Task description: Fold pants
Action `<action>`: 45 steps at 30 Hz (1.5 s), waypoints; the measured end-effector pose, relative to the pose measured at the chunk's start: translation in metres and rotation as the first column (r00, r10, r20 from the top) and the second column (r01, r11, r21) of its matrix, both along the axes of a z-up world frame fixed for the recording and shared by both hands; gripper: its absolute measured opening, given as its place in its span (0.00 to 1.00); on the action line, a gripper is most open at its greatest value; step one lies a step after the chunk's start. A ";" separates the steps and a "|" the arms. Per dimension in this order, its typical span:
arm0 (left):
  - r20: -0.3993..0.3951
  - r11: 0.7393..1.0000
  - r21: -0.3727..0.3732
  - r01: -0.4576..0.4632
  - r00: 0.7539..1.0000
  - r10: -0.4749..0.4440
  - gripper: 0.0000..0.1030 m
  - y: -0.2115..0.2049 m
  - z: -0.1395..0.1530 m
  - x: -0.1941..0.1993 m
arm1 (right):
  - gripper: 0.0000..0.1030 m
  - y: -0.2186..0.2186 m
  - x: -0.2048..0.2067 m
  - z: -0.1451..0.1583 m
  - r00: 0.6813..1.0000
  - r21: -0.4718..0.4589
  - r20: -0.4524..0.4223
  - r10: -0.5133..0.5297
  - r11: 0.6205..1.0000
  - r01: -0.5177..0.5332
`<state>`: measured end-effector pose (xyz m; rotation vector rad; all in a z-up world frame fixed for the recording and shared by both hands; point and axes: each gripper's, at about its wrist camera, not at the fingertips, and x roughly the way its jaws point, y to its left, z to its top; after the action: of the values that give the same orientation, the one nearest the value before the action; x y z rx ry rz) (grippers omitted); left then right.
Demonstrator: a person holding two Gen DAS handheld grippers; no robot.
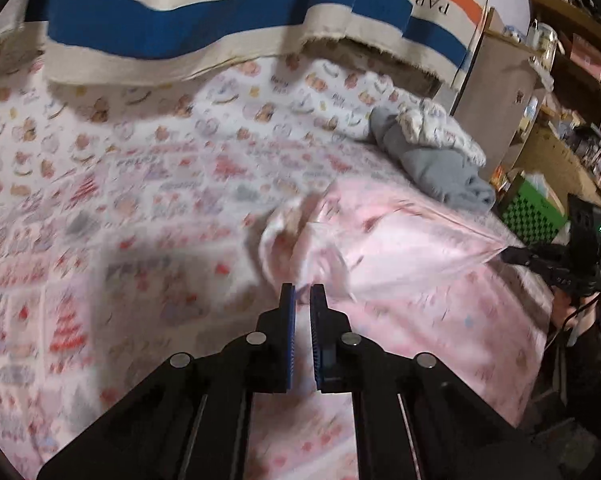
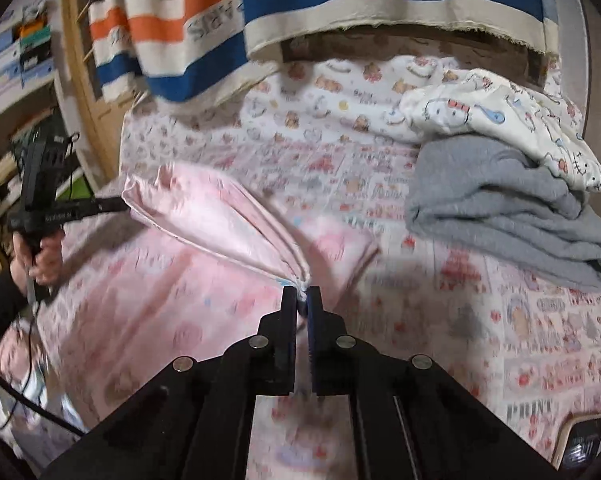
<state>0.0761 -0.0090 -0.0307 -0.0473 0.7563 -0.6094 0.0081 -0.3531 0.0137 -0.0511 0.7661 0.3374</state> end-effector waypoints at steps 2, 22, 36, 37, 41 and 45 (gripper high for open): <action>-0.002 1.000 0.017 -0.003 1.000 0.003 0.20 0.004 -0.002 -0.006 | 0.04 0.001 -0.009 -0.004 1.000 -0.032 0.004 -0.014 0.999 0.014; -0.072 0.989 -0.041 -0.144 0.987 0.140 0.65 -0.048 0.015 0.050 | 0.41 0.009 0.018 -0.003 0.991 0.022 -0.020 -0.135 0.991 0.135; 0.118 0.932 0.203 -0.300 0.953 0.281 0.44 -0.048 0.017 0.021 | 0.41 0.021 -0.003 -0.008 0.998 -0.034 0.025 -0.051 0.998 0.052; 0.117 0.937 0.202 -0.286 0.957 0.266 0.27 -0.049 0.017 0.020 | 0.41 0.023 -0.003 -0.008 0.999 -0.034 0.021 -0.045 0.998 0.046; 0.105 0.949 0.216 -0.231 0.971 0.213 0.06 -0.055 0.017 0.013 | 0.04 0.026 0.009 -0.017 0.995 -0.055 -0.024 -0.095 0.994 0.094; 0.202 0.936 0.281 -0.213 0.966 0.159 0.10 -0.059 0.026 -0.006 | 0.03 0.017 -0.002 -0.008 0.993 -0.027 0.023 -0.115 0.993 0.116</action>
<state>0.0700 -0.0678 -0.0044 0.2119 0.6559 -0.3069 0.0061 -0.3358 0.0054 -0.0364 0.7497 0.2155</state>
